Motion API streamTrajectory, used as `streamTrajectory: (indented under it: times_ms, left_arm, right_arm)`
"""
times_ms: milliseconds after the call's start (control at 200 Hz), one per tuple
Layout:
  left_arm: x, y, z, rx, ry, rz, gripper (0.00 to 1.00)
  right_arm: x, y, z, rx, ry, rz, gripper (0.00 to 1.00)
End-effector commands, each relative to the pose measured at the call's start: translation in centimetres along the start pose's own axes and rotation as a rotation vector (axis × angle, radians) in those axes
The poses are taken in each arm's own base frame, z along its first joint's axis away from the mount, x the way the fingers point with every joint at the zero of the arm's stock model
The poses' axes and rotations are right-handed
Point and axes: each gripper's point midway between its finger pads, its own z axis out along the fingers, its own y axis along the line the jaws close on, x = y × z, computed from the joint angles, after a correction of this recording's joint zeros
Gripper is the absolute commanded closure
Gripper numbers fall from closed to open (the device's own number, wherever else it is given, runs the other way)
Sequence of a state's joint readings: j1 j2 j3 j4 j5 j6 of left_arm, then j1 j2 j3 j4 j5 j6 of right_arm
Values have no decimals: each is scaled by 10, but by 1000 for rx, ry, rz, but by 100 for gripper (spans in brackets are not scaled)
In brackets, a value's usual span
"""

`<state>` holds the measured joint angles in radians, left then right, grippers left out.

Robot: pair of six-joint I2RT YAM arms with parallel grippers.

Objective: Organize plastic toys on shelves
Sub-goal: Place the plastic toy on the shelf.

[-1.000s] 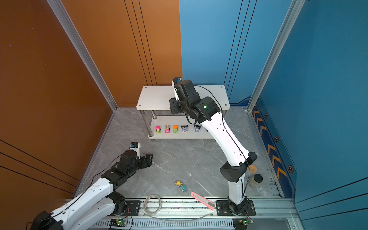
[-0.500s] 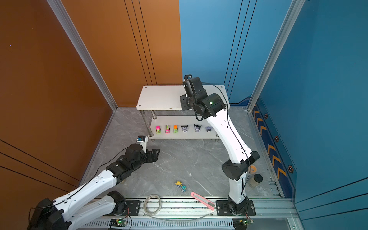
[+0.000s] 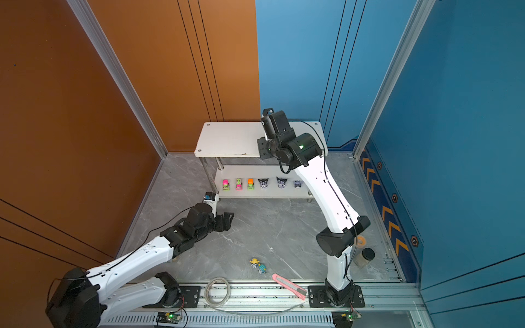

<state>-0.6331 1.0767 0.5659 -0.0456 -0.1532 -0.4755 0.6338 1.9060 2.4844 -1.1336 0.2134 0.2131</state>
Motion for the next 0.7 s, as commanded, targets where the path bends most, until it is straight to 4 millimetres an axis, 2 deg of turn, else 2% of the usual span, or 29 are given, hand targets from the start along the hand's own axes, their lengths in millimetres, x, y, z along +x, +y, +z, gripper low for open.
streamTrajectory:
  times_ms: [0,486,696]
  left_arm:
    - [-13,-7,-1,4,-36,20,15]
    - [-12,-13,1,9,-27,30,15]
    - [-10,-16,3,13,-19,37,15]
  right_arm:
    - [5,-1,1,2,24,-2,85]
    - [2,-4,-13,2,12,48,88]
    - [3,-1,-8,-7,19,58,88]
